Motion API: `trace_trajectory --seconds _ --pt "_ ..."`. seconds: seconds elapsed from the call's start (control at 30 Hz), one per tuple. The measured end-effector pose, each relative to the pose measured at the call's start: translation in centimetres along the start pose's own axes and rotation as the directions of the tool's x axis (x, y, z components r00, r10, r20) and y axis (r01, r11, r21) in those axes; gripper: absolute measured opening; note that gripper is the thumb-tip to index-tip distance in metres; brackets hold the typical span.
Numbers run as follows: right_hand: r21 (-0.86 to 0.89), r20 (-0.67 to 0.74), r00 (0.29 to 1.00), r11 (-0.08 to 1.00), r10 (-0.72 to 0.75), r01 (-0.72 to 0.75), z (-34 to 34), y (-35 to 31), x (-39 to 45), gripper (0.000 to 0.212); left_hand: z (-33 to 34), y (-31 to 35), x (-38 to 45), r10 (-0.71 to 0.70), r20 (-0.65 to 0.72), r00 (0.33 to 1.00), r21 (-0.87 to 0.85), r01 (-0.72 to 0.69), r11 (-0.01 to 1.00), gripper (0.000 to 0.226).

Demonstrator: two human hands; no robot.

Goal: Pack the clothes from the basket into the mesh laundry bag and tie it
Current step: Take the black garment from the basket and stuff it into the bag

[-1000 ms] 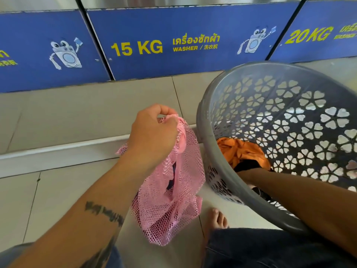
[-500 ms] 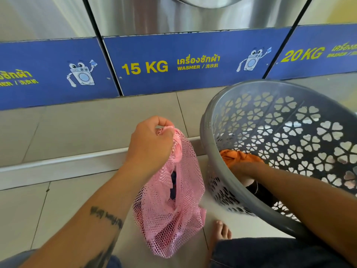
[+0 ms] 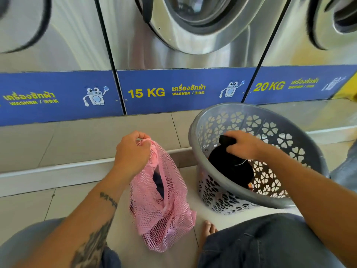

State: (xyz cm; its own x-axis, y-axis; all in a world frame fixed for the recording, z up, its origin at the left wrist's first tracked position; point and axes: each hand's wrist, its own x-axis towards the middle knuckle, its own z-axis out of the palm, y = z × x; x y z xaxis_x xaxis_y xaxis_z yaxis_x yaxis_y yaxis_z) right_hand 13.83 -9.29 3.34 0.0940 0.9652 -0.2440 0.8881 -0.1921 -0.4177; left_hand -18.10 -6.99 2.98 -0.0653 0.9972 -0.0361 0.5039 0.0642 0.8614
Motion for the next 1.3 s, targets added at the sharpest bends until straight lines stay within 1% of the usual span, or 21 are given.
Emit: trace_trajectory --seconds 0.07,0.17,0.23,0.3,0.37,0.4,0.43,0.5,0.53,0.6,0.67,0.73,0.77,0.8,0.9,0.97,1.07,1.13,1.17,1.23,1.3 --pt "0.064 -0.145 0.988 0.996 -0.047 0.056 -1.3 -1.8 -1.5 0.017 -0.8 -0.4 -1.0 -0.009 -0.005 1.0 -0.015 0.009 1.0 0.013" --pt "0.08 -0.319 0.934 0.978 -0.159 0.194 -2.8 -5.6 -4.0 0.025 -1.9 -1.0 -2.4 -0.007 0.008 1.0 -0.035 0.008 0.999 0.014" --pt "0.074 -0.397 0.892 0.961 -0.218 0.267 -3.4 -8.5 -5.7 0.019 -2.8 -1.4 -2.9 0.003 0.018 1.0 -0.032 -0.002 0.999 0.015" --pt "0.076 -0.479 0.838 0.939 -0.261 0.335 -4.2 -11.3 -7.3 0.016 -3.7 -1.7 -3.2 -0.003 -0.001 1.0 -0.04 0.002 0.999 0.016" --pt "0.087 -0.539 0.791 0.915 -0.289 0.394 -5.1 -13.6 -8.4 0.021 -4.4 -2.1 -3.3 -0.017 -0.025 1.0 -0.05 0.016 0.999 0.017" --pt "0.092 -0.545 0.785 0.909 -0.296 0.407 -5.4 -14.4 -8.6 0.022 -4.6 -2.2 -3.3 -0.022 -0.031 0.999 -0.054 0.02 0.998 0.017" --pt "0.101 -0.528 0.797 0.91 -0.294 0.402 -5.4 -14.9 -8.5 0.021 -4.8 -2.3 -3.3 -0.024 -0.033 0.999 -0.053 0.023 0.998 0.017" --pt "0.122 -0.443 0.861 0.934 -0.251 0.335 -4.4 -14.9 -7.4 0.014 -5.0 -2.5 -3.6 -0.03 -0.029 0.999 -0.051 0.029 0.998 0.017" --pt "0.132 -0.39 0.895 0.949 -0.215 0.285 -3.3 -14.4 -6.7 0.015 -5.2 -2.6 -3.7 -0.029 -0.027 0.999 -0.053 0.028 0.998 0.017" --pt "0.135 -0.28 0.949 0.973 -0.142 0.185 -0.5 -13.1 -5.6 0.022 -5.4 -2.8 -3.7 -0.025 -0.023 0.999 -0.051 0.023 0.998 0.016" --pt "0.126 -0.212 0.973 0.985 -0.088 0.116 2.3 -12.0 -5.0 0.026 -5.6 -3.1 -3.6 -0.019 -0.027 0.999 -0.045 0.018 0.999 0.015" --pt "0.019 -0.22 0.974 0.998 -0.056 0.061 4.2 -11.4 -4.6 0.029 -5.7 -3.4 -3.5 -0.015 -0.034 0.999 -0.032 0.014 0.999 0.014" --pt "-0.05 -0.241 0.97 0.998 -0.042 0.031 4.9 -11.3 -4.3 0.036 -5.7 -3.5 -3.4 -0.014 -0.036 0.999 -0.022 0.014 1.0 0.014" --pt "-0.083 -0.252 0.968 0.997 -0.022 0.001 5.3 -11.3 -4.2 0.045 -5.7 -3.4 -3.4 -0.016 -0.038 0.999 -0.015 0.015 1.0 0.013" --pt "-0.005 -0.211 0.977 1.0 0.014 -0.015 5.8 -11.2 -3.4 0.07 -5.5 -3.5 -3.3 -0.01 -0.036 0.999 -0.027 0.009 1.0 0.013" --pt "0.047 -0.139 0.99 0.999 0.028 -0.021 5.6 -10.9 -2.7 0.085 -5.2 -3.3 -3.3 -0.012 -0.037 0.999 -0.035 0.01 0.999 0.014" --pt "0.181 -0.001 0.995 0.979 0.099 -0.097 4.8 -10.4 -1.6 0.105 -4.8 -3.0 -3.2 -0.003 -0.023 1.0 -0.019 0.003 1.0 0.014" --pt "0.26 0.092 0.99 0.957 0.107 -0.128 4.3 -10.0 -1.2 0.116 -4.6 -2.9 -3.2 0.004 -0.02 1.0 -0.014 -0.004 1.0 0.014" --pt "0.301 0.125 0.988 0.945 0.092 -0.126 4.2 -9.7 -0.8 0.116 -4.5 -2.9 -3.1 0.004 -0.022 1.0 -0.016 -0.005 1.0 0.015" --pt "0.311 0.134 0.988 0.943 0.08 -0.119 4.2 -9.7 -0.8 0.103 -4.4 -3.1 -2.9 0.006 -0.027 1.0 -0.016 -0.007 1.0 0.018" --pt "0.176 0.034 0.997 0.981 0.076 -0.081 4.6 -9.9 -0.8 0.092 -4.3 -3.3 -2.6 0.001 -0.026 1.0 -0.015 -0.001 1.0 0.019"
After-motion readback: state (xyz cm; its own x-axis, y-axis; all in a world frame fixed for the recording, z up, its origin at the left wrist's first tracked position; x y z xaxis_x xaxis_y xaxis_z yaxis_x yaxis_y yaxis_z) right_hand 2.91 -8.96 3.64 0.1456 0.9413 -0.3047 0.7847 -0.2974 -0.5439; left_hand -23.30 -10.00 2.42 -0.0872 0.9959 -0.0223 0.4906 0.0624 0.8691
